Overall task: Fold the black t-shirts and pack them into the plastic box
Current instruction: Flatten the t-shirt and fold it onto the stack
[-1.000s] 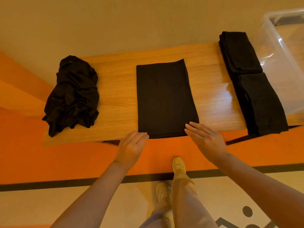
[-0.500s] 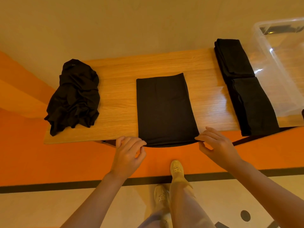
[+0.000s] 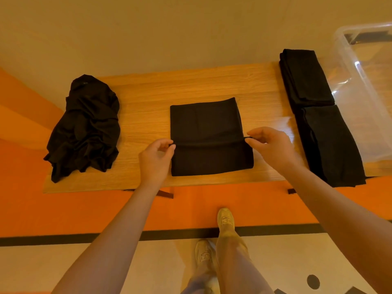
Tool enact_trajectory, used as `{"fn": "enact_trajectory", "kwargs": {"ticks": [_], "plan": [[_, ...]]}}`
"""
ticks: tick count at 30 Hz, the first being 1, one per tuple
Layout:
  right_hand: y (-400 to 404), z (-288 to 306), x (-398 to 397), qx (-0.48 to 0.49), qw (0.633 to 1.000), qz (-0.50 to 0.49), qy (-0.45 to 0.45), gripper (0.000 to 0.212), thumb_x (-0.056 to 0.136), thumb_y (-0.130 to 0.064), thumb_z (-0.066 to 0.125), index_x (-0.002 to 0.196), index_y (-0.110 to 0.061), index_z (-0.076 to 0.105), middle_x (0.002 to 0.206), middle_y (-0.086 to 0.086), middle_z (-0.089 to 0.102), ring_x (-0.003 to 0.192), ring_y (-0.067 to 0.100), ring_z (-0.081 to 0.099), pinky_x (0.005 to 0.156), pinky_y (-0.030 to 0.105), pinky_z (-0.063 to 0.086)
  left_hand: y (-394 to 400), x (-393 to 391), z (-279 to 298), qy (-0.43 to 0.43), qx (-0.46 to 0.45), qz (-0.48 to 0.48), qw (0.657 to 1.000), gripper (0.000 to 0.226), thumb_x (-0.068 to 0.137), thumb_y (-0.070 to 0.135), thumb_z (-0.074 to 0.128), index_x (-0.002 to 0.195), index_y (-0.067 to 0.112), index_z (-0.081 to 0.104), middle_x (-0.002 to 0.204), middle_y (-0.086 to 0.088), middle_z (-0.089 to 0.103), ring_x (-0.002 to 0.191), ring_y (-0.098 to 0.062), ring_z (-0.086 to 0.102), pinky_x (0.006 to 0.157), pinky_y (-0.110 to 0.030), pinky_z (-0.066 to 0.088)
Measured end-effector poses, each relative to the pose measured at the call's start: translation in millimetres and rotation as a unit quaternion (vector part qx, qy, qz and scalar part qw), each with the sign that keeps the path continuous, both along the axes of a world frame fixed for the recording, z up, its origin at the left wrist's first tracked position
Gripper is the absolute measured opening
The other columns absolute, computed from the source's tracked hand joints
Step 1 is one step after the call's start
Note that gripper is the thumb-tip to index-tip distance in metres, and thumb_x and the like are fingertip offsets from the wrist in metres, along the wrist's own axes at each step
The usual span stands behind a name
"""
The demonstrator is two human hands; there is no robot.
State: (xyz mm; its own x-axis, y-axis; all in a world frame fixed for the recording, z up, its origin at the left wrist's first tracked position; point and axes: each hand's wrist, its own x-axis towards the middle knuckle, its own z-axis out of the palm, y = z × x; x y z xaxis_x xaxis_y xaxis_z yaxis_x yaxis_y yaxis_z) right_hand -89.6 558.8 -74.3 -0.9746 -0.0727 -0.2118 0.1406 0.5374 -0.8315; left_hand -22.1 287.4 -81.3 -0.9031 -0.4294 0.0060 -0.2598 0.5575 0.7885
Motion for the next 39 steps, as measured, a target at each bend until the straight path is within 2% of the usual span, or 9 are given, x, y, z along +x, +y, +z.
{"fn": "enact_trajectory", "kwargs": {"ticks": [5, 10, 14, 18, 21, 25, 28, 31, 39], "plan": [[-6.4, -16.3, -27.4, 0.045, 0.999, -0.017, -0.005, 0.020, 0.088, -0.023, 0.068, 0.108, -0.016, 0.067, 0.096, -0.004, 0.067, 0.085, 0.007, 0.062, 0.068, 0.013, 0.043, 1.4, -27.6, -12.1, -0.043, 0.003, 0.037, 0.998, 0.016, 0.091, 0.019, 0.065, 0.106, 0.015, 0.068, 0.093, 0.010, 0.063, 0.081, 0.004, 0.056, 0.066, -0.001, 0.040], [-9.5, -21.9, -29.8, 0.072, 0.997, -0.007, 0.026, 0.017, 0.089, -0.024, 0.066, 0.105, -0.017, 0.067, 0.090, -0.008, 0.064, 0.070, 0.002, 0.054, 0.060, 0.009, 0.037, -0.9, -32.5, -23.0, -0.067, -0.001, 0.052, 0.996, 0.014, 0.090, 0.021, 0.065, 0.103, 0.016, 0.069, 0.092, 0.010, 0.064, 0.080, 0.002, 0.056, 0.071, -0.007, 0.041], [-10.2, -23.9, -31.7, 0.054, 0.997, -0.008, 0.047, 0.015, 0.089, -0.023, 0.066, 0.104, -0.019, 0.066, 0.084, -0.012, 0.061, 0.065, 0.004, 0.053, 0.057, 0.004, 0.040, -0.3, -32.6, -25.4, -0.056, 0.004, 0.072, 0.996, 0.011, 0.090, 0.022, 0.066, 0.101, 0.021, 0.068, 0.093, 0.008, 0.066, 0.079, 0.005, 0.054, 0.086, -0.024, 0.048], [-10.4, -31.3, -34.4, 0.065, 0.997, 0.006, 0.049, 0.020, 0.089, -0.024, 0.066, 0.108, -0.018, 0.066, 0.091, -0.002, 0.066, 0.067, 0.007, 0.053, 0.062, 0.011, 0.041, 0.0, -34.0, -31.4, -0.053, -0.028, 0.065, 0.996, 0.011, 0.089, 0.025, 0.065, 0.098, 0.031, 0.062, 0.086, 0.018, 0.059, 0.081, 0.000, 0.056, 0.095, -0.045, 0.046], [-10.3, -32.1, -31.0, 0.121, 0.981, 0.034, 0.148, 0.028, 0.089, -0.023, 0.065, 0.116, -0.014, 0.063, 0.114, 0.000, 0.060, 0.079, 0.005, 0.055, 0.072, 0.014, 0.045, 6.6, -26.3, -38.0, -0.008, -0.143, 0.035, 0.989, 0.026, 0.090, 0.024, 0.062, 0.116, 0.021, 0.059, 0.115, 0.005, 0.057, 0.107, -0.014, 0.054, 0.101, -0.037, 0.030], [-26.3, -32.6, -19.5, 0.177, 0.932, 0.137, 0.286, 0.034, 0.094, -0.022, 0.056, 0.125, -0.009, 0.058, 0.134, 0.008, 0.053, 0.122, 0.019, 0.050, 0.100, 0.031, 0.043, 38.4, -20.1, -32.8, 0.047, -0.257, -0.110, 0.959, 0.033, 0.097, 0.025, 0.051, 0.129, 0.017, 0.053, 0.141, -0.001, 0.047, 0.131, -0.014, 0.041, 0.101, -0.038, 0.024], [-48.3, -49.5, -3.9, 0.249, 0.902, 0.255, 0.243, 0.050, 0.100, -0.036, 0.039, 0.144, -0.014, 0.040, 0.155, 0.006, 0.030, 0.143, 0.020, 0.028, 0.116, 0.038, 0.026, 59.7, -18.7, -45.4, -0.010, -0.299, -0.211, 0.930, 0.046, 0.102, 0.033, 0.036, 0.144, 0.015, 0.041, 0.155, -0.003, 0.031, 0.144, -0.017, 0.025, 0.111, -0.041, 0.026], [-49.9, -65.0, 2.9, 0.342, 0.874, 0.284, 0.198, 0.060, 0.101, -0.049, 0.020, 0.152, -0.017, 0.023, 0.160, 0.004, 0.016, 0.148, 0.017, 0.009, 0.120, 0.041, 0.013, 56.7, -16.1, -58.3, -0.100, -0.315, -0.201, 0.922, 0.058, 0.102, 0.046, 0.022, 0.152, 0.018, 0.023, 0.160, -0.003, 0.017, 0.149, -0.017, 0.007, 0.118, -0.046, 0.017], [-38.2, -66.8, 1.5, 0.403, 0.861, 0.263, 0.167, 0.074, 0.098, -0.059, 0.016, 0.153, -0.009, 0.011, 0.161, 0.007, 0.006, 0.149, 0.019, 0.003, 0.120, 0.038, 0.005, 36.1, -5.4, -62.8, -0.161, -0.325, -0.165, 0.917, 0.077, 0.095, 0.063, 0.018, 0.154, 0.014, 0.012, 0.162, -0.005, 0.007, 0.149, -0.019, 0.000, 0.119, -0.047, 0.012]]}}
